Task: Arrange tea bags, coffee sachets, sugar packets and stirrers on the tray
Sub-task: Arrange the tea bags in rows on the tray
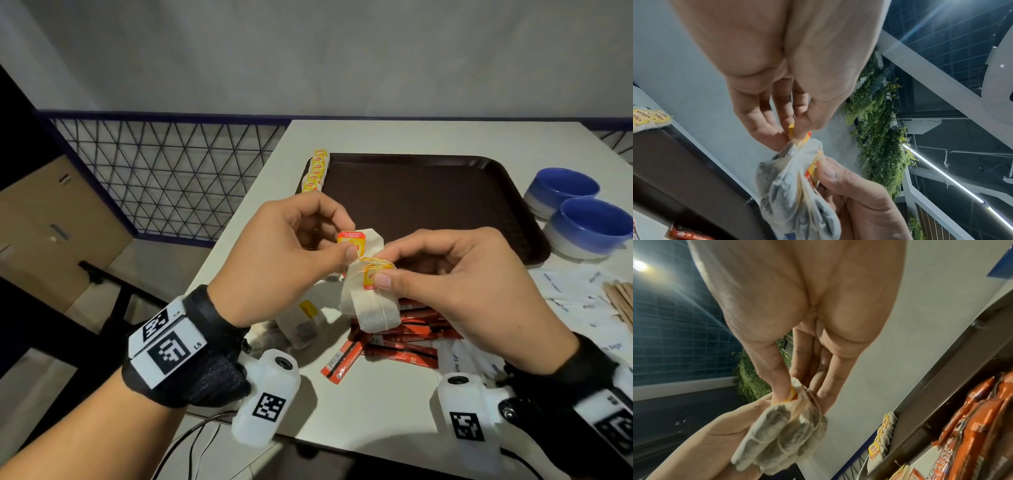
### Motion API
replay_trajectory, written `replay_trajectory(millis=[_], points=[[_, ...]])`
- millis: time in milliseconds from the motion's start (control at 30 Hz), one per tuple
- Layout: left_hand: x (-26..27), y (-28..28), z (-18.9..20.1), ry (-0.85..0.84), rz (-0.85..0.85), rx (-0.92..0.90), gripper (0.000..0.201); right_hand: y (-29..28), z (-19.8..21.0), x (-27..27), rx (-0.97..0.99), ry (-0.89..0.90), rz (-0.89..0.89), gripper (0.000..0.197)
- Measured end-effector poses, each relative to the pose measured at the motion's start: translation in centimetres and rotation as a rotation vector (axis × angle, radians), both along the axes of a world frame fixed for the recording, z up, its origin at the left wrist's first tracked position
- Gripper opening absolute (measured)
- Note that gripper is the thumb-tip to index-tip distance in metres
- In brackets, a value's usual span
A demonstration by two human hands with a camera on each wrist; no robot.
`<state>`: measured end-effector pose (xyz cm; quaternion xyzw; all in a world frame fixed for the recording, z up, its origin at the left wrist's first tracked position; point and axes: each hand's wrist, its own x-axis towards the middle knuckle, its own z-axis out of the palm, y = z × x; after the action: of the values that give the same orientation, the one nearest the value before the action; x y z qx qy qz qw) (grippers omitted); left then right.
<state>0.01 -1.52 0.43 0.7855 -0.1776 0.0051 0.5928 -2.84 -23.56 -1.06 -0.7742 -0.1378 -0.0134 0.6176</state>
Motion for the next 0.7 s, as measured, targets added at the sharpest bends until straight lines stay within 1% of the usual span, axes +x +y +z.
replay_trajectory(millis=[233, 367, 500, 600, 700], points=[[-0.42, 0.28, 0.53, -0.073, 0.007, 0.044, 0.007, 0.18, 0.08, -0.01, 0.011, 0.009, -0.029, 0.016], [-0.44, 0.52, 0.6, -0.134, 0.003, 0.122, 0.008, 0.22, 0.09, -0.02, 0.007, 0.003, -0.038, 0.016], [-0.23, 0.71, 0.67, -0.128, -0.01, 0.146, 0.02, 0.24, 0.21, -0.06, 0.029, 0.01, -0.036, 0.016], [-0.25, 0.65, 0.7, -0.159, -0.016, 0.176, 0.025, 0.25, 0.19, -0.03, 0.018, 0.007, -0.037, 0.016], [-0.19, 0.57, 0.76, -0.139, -0.001, 0.121, 0.024, 0.19, 0.17, -0.08, 0.004, 0.001, -0.041, 0.015]])
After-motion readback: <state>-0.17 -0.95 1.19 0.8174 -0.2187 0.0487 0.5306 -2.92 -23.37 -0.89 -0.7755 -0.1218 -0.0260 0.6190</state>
